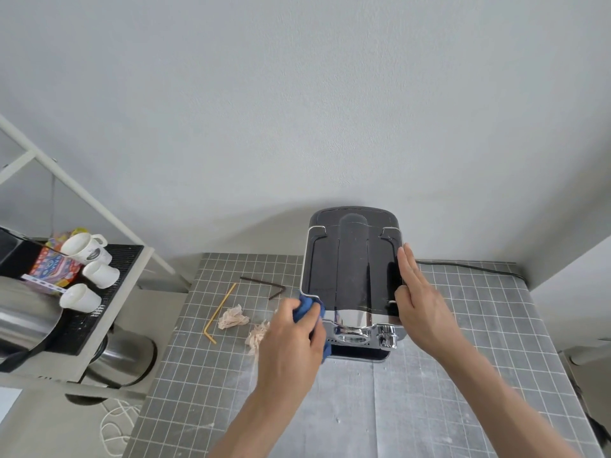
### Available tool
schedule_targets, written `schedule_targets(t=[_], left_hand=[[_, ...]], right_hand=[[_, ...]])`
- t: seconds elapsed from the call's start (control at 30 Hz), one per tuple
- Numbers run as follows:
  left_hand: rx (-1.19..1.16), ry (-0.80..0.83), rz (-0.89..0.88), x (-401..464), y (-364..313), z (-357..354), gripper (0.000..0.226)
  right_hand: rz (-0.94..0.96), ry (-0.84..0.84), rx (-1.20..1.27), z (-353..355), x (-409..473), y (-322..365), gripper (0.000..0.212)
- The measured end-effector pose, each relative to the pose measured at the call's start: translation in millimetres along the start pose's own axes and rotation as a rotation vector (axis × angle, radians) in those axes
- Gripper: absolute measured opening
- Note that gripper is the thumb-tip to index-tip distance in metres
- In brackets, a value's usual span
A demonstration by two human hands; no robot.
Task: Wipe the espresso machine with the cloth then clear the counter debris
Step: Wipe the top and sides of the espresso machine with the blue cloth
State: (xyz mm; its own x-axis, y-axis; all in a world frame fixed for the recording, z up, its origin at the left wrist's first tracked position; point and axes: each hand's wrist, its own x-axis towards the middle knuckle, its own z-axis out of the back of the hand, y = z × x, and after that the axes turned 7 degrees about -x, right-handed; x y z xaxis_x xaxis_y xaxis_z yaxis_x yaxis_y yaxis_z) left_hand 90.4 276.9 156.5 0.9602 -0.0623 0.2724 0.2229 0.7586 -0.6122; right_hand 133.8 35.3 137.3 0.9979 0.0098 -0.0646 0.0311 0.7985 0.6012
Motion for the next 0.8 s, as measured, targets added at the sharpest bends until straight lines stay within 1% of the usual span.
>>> schedule_targets(t=[0.07,0.17,0.23,0.33,0.4,0.47,0.5,0.53,0.63,0.67,0.8], left_hand=[[-0.006,0.033,-0.056,-7.0,-10.3,-5.2,0.015],[0.03,0.02,-0.06,-1.8,-13.4,-12.9,0.018],[0.01,0.024,-0.103,2.1,-14.8,-14.5,0.021],[0.059,0.083,-0.173,6.4,-19.9,-12.4,0.02],[0.138,0.083,-0.111,10.3,-19.4,-11.0,0.018],[0.157,0.09,-0.044,14.1,-18.3,-6.5,0.017],[0.135,0.106,-0.074,15.8,-17.5,-5.0,0.014],[0.106,0.138,-0.141,17.9,-16.6,-4.6,0.012],[0.071,0.253,-0.372,33.0,-17.3,-4.3,0.026],[0.077,0.279,-0.418,40.3,-18.2,-4.1,0.028],[0.144,0.349,-0.46,77.7,-16.3,-9.1,0.024]], right_hand=[[-0.008,-0.004,0.001,0.4,-0.3,1.0,0.07],[-0.011,-0.007,-0.002,1.1,-0.7,2.4,0.07],[-0.003,-0.011,-0.005,1.4,-1.1,2.7,0.07],[0.002,-0.021,0.017,1.1,-1.8,2.7,0.071],[-0.001,-0.021,0.017,0.9,-1.5,2.9,0.07],[-0.001,-0.023,0.015,0.0,-0.6,1.4,0.071],[0.003,-0.025,0.008,-1.2,0.1,-0.1,0.071],[0.01,-0.025,0.001,-2.4,0.7,-1.3,0.071],[0.019,-0.032,0.002,-4.5,2.1,-4.9,0.072],[0.022,-0.04,-0.001,-4.8,2.7,-5.8,0.071],[0.048,-0.063,-0.008,-4.0,1.1,-7.1,0.068]])
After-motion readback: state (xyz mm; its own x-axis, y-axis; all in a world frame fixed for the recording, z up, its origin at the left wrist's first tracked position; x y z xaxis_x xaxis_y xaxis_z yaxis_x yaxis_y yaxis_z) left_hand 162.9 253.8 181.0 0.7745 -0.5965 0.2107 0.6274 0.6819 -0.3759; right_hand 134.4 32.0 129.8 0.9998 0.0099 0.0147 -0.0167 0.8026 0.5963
